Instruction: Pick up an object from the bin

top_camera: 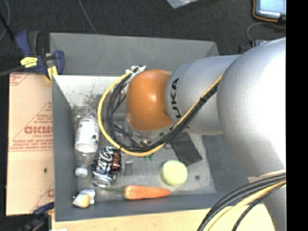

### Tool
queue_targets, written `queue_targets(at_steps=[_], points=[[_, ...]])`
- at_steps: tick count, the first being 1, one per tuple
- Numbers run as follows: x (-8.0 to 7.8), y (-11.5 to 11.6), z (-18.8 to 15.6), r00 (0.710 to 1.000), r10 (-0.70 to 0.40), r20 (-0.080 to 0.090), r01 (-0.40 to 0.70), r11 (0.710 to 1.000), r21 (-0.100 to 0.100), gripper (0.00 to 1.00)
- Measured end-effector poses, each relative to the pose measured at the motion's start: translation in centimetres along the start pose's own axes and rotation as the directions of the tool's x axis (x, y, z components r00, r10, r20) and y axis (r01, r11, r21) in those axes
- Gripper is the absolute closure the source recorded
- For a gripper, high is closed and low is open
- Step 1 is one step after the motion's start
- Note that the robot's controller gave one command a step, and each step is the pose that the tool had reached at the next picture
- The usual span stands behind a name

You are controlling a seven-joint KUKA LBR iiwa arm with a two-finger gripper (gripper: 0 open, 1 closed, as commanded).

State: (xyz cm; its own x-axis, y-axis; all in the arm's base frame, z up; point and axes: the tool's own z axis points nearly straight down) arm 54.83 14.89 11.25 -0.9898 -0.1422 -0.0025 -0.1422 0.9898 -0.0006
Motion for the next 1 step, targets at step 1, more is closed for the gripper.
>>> queue_targets(at_steps=[1], points=[[0.56,1.24,-2.46,0.967,-0.253,0.011,0.253,0.967,0.002,0.00]])
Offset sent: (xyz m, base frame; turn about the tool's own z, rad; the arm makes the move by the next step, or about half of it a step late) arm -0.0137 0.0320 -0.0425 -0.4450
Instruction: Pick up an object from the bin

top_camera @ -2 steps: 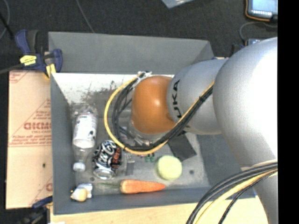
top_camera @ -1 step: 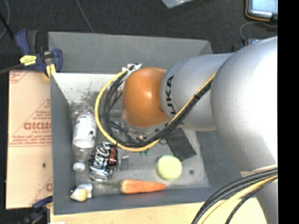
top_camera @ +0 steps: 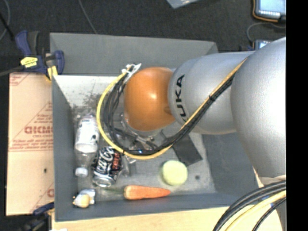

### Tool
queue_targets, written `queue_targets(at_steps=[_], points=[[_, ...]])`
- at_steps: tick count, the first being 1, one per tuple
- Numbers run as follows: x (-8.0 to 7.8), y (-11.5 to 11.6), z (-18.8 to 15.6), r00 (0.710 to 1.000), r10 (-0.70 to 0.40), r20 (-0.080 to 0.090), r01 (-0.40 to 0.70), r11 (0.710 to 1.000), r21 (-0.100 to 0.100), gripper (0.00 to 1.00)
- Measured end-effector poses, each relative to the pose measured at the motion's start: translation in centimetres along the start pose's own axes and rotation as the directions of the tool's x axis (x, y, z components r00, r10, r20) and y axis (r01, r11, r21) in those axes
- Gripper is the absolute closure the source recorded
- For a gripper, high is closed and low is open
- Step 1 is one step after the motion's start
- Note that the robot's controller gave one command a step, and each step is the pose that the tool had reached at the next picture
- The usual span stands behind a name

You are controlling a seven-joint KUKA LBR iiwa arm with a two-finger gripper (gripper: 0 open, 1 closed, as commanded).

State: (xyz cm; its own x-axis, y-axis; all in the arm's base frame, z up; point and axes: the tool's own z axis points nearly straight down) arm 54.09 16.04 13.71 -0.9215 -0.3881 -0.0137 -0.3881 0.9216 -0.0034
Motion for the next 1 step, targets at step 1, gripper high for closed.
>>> queue_targets(at_steps=[1], points=[[-0.33,1.84,6.31,0.983,-0.184,-0.009,0.184,0.983,-0.001,1.00]])
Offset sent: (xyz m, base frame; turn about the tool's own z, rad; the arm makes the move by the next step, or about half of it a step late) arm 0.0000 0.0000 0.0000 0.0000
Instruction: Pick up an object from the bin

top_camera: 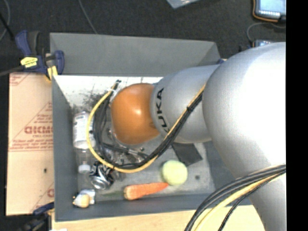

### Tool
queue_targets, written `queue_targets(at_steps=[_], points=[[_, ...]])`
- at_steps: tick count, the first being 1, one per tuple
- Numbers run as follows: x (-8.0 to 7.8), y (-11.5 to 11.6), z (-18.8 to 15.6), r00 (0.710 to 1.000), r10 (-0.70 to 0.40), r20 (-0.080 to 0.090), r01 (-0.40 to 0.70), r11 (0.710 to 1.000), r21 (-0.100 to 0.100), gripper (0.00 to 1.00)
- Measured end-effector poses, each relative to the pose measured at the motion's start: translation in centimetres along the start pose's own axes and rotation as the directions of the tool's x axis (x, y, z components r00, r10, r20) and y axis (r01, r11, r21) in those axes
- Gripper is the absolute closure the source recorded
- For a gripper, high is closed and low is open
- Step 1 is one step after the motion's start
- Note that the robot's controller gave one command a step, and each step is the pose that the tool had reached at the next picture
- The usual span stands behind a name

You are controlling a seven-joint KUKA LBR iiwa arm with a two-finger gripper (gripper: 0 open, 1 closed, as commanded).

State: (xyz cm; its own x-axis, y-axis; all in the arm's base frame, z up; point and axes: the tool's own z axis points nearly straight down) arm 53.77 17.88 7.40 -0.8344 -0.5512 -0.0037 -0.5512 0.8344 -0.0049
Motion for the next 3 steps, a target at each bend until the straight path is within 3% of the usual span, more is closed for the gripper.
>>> queue_targets(at_steps=[1,2,3], points=[[0.0,0.0,0.0,1.000,0.001,0.000,-0.001,1.000,-0.001,1.00],[-0.3,0.1,-4.3,1.000,0.015,-0.003,-0.015,1.000,-0.003,1.00],[-0.8,-0.6,-7.6,1.000,0.017,0.009,-0.017,1.000,0.001,1.00]])
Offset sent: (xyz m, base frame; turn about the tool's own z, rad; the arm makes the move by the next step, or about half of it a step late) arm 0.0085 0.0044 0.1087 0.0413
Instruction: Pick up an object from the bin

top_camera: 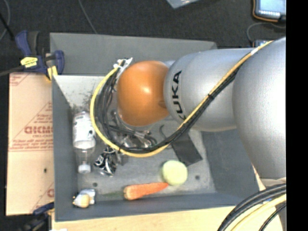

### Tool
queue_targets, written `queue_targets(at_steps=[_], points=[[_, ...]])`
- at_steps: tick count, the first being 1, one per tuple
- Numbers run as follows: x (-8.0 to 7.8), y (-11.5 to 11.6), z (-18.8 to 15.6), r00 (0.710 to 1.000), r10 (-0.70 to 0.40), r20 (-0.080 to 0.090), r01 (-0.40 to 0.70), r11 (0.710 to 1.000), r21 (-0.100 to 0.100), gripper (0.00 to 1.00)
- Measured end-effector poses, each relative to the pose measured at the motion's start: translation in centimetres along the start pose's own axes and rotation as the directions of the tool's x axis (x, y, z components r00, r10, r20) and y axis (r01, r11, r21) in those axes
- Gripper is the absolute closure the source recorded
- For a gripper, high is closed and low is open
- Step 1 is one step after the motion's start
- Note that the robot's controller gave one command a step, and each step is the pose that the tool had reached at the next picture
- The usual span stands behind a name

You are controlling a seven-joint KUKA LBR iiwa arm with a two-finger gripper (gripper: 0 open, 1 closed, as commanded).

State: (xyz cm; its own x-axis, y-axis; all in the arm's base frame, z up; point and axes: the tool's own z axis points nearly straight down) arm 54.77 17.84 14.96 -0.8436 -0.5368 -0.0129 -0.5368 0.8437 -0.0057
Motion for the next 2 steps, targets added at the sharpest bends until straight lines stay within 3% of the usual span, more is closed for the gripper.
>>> queue_targets(at_steps=[1,2], points=[[0.25,-0.95,4.51,1.000,0.017,0.000,-0.017,1.000,-0.001,1.00],[0.29,-1.08,5.24,1.000,0.022,0.000,-0.022,1.000,-0.002,1.00]])
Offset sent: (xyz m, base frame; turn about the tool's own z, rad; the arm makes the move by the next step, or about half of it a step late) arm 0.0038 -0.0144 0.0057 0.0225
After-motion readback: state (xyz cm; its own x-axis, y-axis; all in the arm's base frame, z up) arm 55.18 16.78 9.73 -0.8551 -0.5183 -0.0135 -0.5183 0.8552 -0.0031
